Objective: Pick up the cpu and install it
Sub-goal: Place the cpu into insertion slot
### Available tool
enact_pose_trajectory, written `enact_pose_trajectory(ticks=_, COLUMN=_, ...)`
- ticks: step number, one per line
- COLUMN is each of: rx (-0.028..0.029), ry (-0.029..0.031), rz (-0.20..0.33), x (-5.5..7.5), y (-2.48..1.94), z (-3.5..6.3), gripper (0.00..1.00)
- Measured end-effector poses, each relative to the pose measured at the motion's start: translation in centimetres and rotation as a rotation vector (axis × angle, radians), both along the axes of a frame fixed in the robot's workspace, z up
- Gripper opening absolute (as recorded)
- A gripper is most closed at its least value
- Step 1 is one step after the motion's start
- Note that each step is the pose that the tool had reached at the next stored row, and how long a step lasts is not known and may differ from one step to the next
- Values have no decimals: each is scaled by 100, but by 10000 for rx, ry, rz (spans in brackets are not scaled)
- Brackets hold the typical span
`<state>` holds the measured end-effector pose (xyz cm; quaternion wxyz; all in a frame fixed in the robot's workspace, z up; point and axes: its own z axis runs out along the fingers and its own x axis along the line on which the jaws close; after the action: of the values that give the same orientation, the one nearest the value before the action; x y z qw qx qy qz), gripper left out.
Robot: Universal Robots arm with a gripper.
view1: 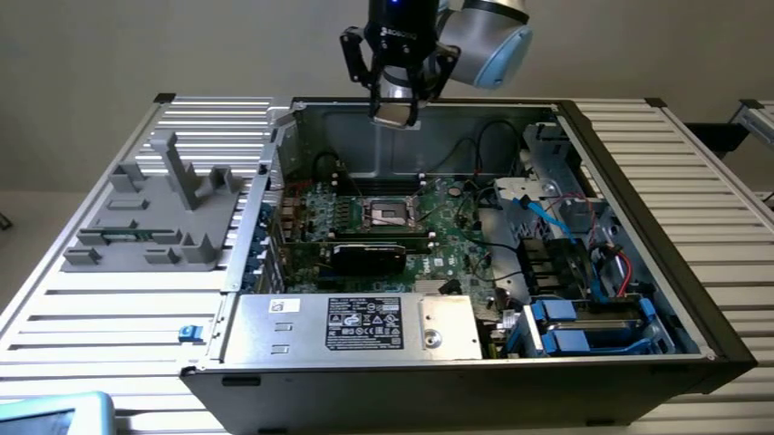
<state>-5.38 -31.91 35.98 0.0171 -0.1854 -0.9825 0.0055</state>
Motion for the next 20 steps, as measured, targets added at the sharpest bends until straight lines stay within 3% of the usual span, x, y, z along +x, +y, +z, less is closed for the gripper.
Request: enact_pose_trajectory(ticks=20, rx=0, ry=0, rz=-3476, x=0, y=0, z=-12, gripper=56)
